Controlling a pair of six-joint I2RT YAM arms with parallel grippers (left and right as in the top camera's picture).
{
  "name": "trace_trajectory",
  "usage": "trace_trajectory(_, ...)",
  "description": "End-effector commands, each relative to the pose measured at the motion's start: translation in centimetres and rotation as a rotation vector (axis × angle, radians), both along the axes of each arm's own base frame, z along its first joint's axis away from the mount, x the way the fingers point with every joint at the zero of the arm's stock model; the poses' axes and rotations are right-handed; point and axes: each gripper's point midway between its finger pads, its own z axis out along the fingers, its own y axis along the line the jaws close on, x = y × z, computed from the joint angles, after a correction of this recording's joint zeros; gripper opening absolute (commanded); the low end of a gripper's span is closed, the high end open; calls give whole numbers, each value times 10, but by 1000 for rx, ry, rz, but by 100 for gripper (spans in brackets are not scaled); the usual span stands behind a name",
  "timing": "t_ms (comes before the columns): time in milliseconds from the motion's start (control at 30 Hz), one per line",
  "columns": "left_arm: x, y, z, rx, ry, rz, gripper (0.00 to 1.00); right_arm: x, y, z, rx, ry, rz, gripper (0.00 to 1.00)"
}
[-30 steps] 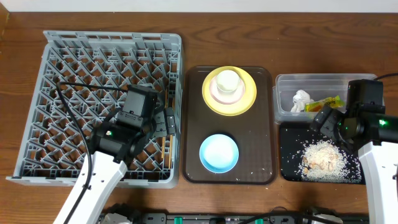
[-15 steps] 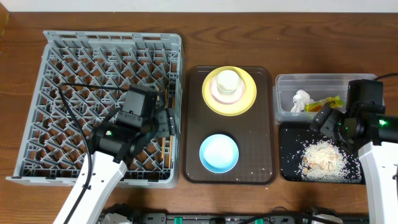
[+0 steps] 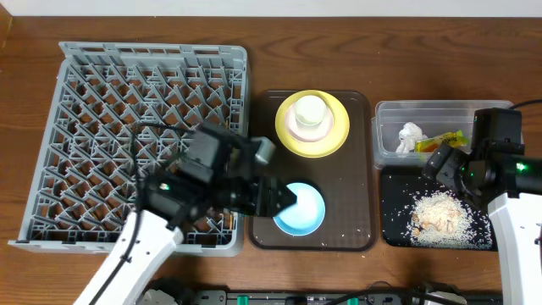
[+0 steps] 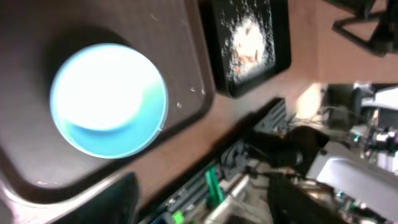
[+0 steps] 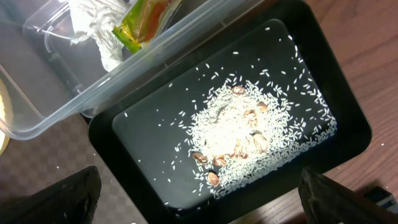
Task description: Sort waste into correct bins and load items into the dishwasher
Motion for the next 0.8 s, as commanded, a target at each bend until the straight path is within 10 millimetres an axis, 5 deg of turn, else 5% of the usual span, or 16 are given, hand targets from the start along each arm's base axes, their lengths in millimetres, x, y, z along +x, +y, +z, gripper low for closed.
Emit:
trace_trajectory(0,-16,-18,-10,77,-7,-27,57,-1,-4,3,-15,-9,-20,99)
trace_trajectory(500,-31,-68,-93,495,-231,-42,46,-1,-4,3,-15,-9,-20,99)
trace_trajectory(767,-19,-69,-147,662,-247,-41,45,-1,-4,3,-15,-9,-20,99)
